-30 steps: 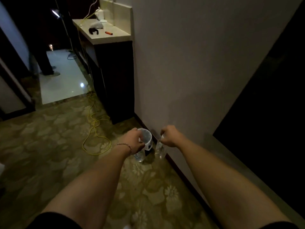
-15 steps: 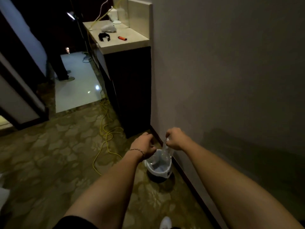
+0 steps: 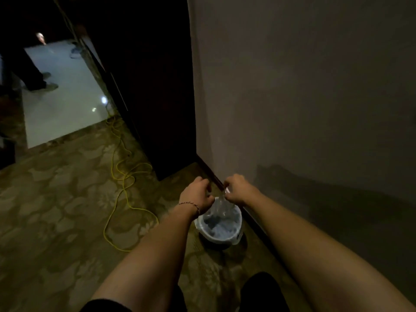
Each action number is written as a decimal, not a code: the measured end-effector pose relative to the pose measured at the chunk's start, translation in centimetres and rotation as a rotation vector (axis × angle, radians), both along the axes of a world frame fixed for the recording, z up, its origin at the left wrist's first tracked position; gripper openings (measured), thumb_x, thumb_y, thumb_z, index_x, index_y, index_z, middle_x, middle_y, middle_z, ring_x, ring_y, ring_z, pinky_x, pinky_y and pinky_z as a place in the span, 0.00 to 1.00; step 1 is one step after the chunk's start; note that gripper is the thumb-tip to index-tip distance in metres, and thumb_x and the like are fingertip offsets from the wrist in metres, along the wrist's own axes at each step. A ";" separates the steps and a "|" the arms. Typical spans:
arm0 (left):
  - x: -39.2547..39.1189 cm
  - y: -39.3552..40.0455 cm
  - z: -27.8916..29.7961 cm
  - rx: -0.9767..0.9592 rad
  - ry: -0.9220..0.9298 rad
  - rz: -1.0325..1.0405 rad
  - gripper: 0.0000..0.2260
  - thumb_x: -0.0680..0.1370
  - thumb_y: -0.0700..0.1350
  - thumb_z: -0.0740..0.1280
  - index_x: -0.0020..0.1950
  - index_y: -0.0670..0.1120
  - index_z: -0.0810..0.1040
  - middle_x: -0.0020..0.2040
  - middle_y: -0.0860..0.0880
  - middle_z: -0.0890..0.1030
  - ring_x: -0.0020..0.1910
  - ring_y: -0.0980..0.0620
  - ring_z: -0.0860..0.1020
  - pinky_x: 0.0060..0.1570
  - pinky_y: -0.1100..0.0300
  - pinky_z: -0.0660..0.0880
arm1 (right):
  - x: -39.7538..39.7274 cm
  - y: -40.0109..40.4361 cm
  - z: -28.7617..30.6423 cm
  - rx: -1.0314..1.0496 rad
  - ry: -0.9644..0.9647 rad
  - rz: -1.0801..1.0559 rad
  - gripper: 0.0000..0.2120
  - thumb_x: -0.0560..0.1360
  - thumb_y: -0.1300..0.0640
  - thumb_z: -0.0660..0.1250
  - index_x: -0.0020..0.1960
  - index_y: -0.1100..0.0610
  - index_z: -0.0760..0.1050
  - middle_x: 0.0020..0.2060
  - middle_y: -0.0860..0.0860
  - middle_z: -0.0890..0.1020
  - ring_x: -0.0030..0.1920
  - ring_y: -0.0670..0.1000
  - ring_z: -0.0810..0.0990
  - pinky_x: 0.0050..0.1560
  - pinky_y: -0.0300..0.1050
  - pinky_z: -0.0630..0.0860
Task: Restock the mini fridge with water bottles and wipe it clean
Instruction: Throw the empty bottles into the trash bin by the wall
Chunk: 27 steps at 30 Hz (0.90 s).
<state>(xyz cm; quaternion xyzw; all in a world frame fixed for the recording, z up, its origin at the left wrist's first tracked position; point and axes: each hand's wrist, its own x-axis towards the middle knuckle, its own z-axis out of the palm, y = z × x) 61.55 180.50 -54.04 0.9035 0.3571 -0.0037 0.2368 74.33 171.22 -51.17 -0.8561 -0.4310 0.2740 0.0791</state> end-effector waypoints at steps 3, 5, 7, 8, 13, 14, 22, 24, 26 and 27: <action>1.7 1.5 -7.6 -0.028 0.000 -0.011 0.06 0.75 0.51 0.68 0.48 0.52 0.73 0.50 0.52 0.71 0.44 0.51 0.74 0.46 0.54 0.78 | 1.3 0.9 -7.8 -0.026 0.019 -0.048 0.12 0.76 0.57 0.68 0.59 0.57 0.76 0.60 0.56 0.73 0.56 0.59 0.77 0.54 0.50 0.77; 2.6 2.0 -12.9 -0.052 0.010 -0.033 0.06 0.75 0.51 0.68 0.49 0.52 0.74 0.51 0.52 0.72 0.45 0.51 0.74 0.47 0.53 0.78 | 2.0 1.3 -13.0 -0.045 0.022 -0.065 0.13 0.76 0.57 0.69 0.60 0.55 0.76 0.60 0.56 0.75 0.56 0.59 0.78 0.55 0.51 0.78; 3.2 2.3 -17.9 -0.075 0.030 -0.061 0.06 0.75 0.50 0.68 0.50 0.52 0.75 0.54 0.52 0.73 0.46 0.51 0.75 0.48 0.53 0.78 | 2.5 1.6 -18.1 -0.083 0.034 -0.072 0.15 0.76 0.56 0.69 0.62 0.54 0.77 0.60 0.56 0.76 0.57 0.59 0.78 0.56 0.51 0.78; 3.4 2.4 -20.0 -0.091 0.043 -0.072 0.07 0.75 0.49 0.68 0.52 0.52 0.76 0.55 0.51 0.74 0.47 0.51 0.75 0.48 0.53 0.78 | 2.7 1.6 -20.0 -0.100 0.047 -0.079 0.16 0.76 0.56 0.69 0.63 0.54 0.77 0.60 0.56 0.77 0.57 0.58 0.79 0.56 0.51 0.78; 4.1 2.5 -28.1 -0.147 0.104 -0.167 0.17 0.77 0.51 0.66 0.65 0.49 0.76 0.68 0.47 0.73 0.59 0.46 0.77 0.55 0.52 0.75 | 3.3 1.4 -28.0 -0.143 0.084 -0.148 0.17 0.77 0.55 0.67 0.65 0.55 0.76 0.60 0.57 0.79 0.57 0.58 0.79 0.56 0.52 0.79; 4.0 2.4 -28.7 -0.151 0.109 -0.175 0.19 0.77 0.51 0.66 0.67 0.49 0.75 0.70 0.47 0.72 0.61 0.45 0.76 0.57 0.52 0.75 | 3.2 1.2 -28.6 -0.149 0.086 -0.163 0.17 0.77 0.55 0.66 0.66 0.55 0.76 0.61 0.58 0.78 0.58 0.59 0.79 0.57 0.52 0.78; 2.2 2.5 -17.5 -0.134 0.113 -0.150 0.22 0.75 0.56 0.66 0.68 0.49 0.73 0.64 0.48 0.73 0.57 0.46 0.76 0.54 0.50 0.76 | 2.7 0.6 -18.1 -0.163 0.076 -0.137 0.23 0.74 0.54 0.69 0.68 0.54 0.73 0.63 0.57 0.75 0.60 0.60 0.78 0.57 0.52 0.79; 1.4 2.7 -12.0 -0.105 0.127 -0.143 0.21 0.76 0.57 0.65 0.66 0.50 0.73 0.61 0.49 0.72 0.57 0.47 0.76 0.53 0.51 0.76 | 2.3 1.1 -12.8 -0.142 0.073 -0.092 0.21 0.73 0.54 0.70 0.65 0.55 0.74 0.60 0.58 0.76 0.58 0.60 0.78 0.55 0.50 0.79; 0.5 2.8 -5.6 -0.073 0.139 -0.120 0.21 0.75 0.58 0.65 0.66 0.50 0.73 0.61 0.50 0.72 0.57 0.47 0.75 0.53 0.51 0.76 | 1.6 1.3 -6.1 -0.126 0.059 -0.047 0.21 0.74 0.54 0.70 0.65 0.56 0.74 0.60 0.58 0.75 0.59 0.59 0.77 0.55 0.49 0.77; 0.2 2.8 -2.3 -0.055 0.142 -0.106 0.22 0.75 0.58 0.65 0.66 0.51 0.73 0.61 0.50 0.72 0.58 0.47 0.75 0.53 0.51 0.76 | 1.2 1.4 -2.6 -0.117 0.049 -0.030 0.22 0.74 0.54 0.71 0.67 0.56 0.73 0.62 0.57 0.74 0.60 0.59 0.77 0.57 0.49 0.76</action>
